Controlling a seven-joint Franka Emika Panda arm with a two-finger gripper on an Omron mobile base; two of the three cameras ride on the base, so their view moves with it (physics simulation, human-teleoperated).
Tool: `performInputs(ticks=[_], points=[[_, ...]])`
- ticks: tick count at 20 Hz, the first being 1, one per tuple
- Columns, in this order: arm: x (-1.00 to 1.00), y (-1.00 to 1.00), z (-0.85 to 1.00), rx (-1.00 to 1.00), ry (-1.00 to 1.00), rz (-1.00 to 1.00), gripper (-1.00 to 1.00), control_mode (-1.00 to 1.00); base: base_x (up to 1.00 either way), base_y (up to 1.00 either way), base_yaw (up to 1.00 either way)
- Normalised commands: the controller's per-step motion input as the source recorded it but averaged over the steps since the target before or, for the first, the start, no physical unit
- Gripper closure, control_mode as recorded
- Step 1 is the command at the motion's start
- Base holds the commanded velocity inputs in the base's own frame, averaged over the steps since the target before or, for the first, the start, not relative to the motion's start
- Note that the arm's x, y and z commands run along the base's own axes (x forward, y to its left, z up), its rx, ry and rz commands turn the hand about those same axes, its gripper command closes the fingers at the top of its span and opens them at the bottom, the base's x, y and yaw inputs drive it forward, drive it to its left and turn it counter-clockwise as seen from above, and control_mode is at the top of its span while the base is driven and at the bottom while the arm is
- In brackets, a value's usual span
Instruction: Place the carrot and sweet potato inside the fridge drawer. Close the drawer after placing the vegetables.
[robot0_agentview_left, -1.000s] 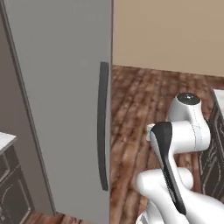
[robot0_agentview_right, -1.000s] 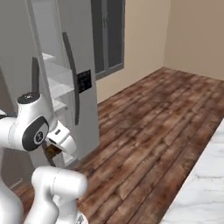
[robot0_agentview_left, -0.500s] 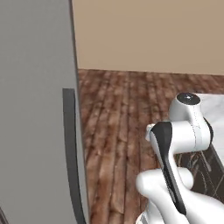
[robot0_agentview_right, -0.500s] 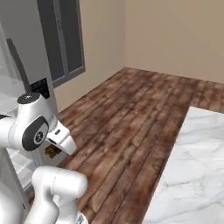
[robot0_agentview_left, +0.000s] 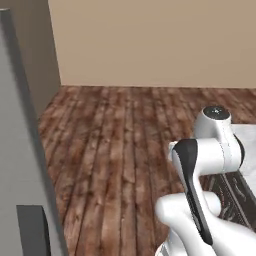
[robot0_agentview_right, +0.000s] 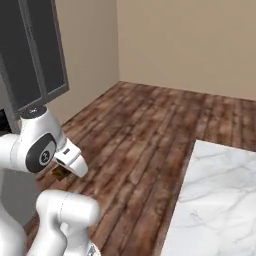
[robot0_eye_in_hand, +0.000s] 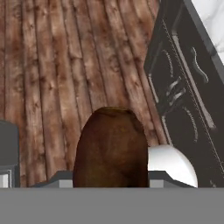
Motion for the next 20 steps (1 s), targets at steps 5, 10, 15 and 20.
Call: performInputs(ticks=[5,10,15,20], points=[[0.00,0.00,0.00,0.00,0.00,0.00,1.00,1.00,0.63,0.06,0.67],[0.00,0.00,0.00,0.00,0.00,0.00,1.00,1.00,0.47,-0.06,0.82],[0.00,0.00,0.00,0.00,0.00,0.00,1.00,1.00,0.38,-0.07,0.81],[0.00,0.00,0.00,0.00,0.00,0.00,1.00,1.00,0.34,-0.05,0.80]])
